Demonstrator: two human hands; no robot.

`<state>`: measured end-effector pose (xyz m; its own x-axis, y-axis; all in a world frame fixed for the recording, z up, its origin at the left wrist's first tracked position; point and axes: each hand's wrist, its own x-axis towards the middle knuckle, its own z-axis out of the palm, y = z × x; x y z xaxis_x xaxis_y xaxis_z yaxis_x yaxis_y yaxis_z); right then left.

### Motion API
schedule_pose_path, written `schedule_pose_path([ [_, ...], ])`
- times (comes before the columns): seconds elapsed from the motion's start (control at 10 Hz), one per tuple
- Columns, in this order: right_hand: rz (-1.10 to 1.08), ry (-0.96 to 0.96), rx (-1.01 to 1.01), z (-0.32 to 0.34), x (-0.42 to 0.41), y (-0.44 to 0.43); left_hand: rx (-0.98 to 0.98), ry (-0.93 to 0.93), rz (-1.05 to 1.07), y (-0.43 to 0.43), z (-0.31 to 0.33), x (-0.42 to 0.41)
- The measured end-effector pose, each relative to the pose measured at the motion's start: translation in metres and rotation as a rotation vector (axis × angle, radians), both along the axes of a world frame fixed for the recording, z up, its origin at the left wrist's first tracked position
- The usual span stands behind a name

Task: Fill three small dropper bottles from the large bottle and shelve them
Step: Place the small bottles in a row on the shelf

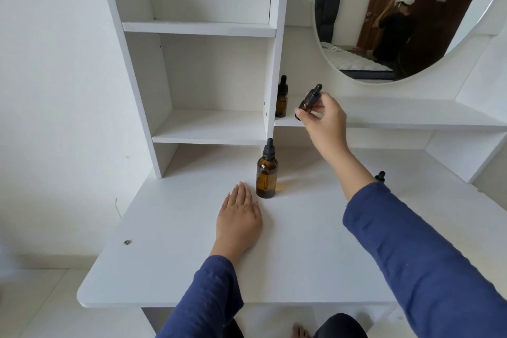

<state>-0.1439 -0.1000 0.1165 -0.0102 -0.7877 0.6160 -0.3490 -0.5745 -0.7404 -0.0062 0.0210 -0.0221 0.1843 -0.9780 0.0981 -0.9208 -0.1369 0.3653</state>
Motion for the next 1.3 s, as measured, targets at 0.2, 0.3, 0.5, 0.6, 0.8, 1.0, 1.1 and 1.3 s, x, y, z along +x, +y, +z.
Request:
schedule_pose_path([
  [0.2,-0.001,0.075,0.025,0.009,0.008,-0.012,-0.014,-0.003,0.0,-0.001,0.001,0.002],
  [0.3,0.005,0.08,0.038,0.01,0.01,-0.016,-0.023,-0.008,-0.002,-0.001,0.001,0.001],
  [0.5,-0.002,0.087,0.056,0.008,0.014,-0.02,-0.029,-0.014,0.004,-0.001,0.0,0.002],
  [0.6,0.014,0.062,0.057,0.006,0.013,-0.016,-0.029,-0.015,0.004,-0.001,0.0,0.002],
  [0.8,-0.113,-0.062,-0.164,-0.01,-0.02,0.009,-0.021,-0.016,-0.004,-0.002,-0.001,0.003],
  [1.0,-0.383,-0.172,-0.173,-0.06,-0.085,0.027,-0.012,-0.029,-0.005,-0.004,-0.004,0.004],
  [1.1,-0.448,-0.185,-0.012,-0.088,-0.105,0.033,-0.009,-0.033,-0.01,-0.004,-0.004,0.005],
  [1.3,-0.446,-0.024,0.374,-0.122,-0.125,0.03,-0.015,-0.038,-0.003,-0.005,-0.006,0.004],
])
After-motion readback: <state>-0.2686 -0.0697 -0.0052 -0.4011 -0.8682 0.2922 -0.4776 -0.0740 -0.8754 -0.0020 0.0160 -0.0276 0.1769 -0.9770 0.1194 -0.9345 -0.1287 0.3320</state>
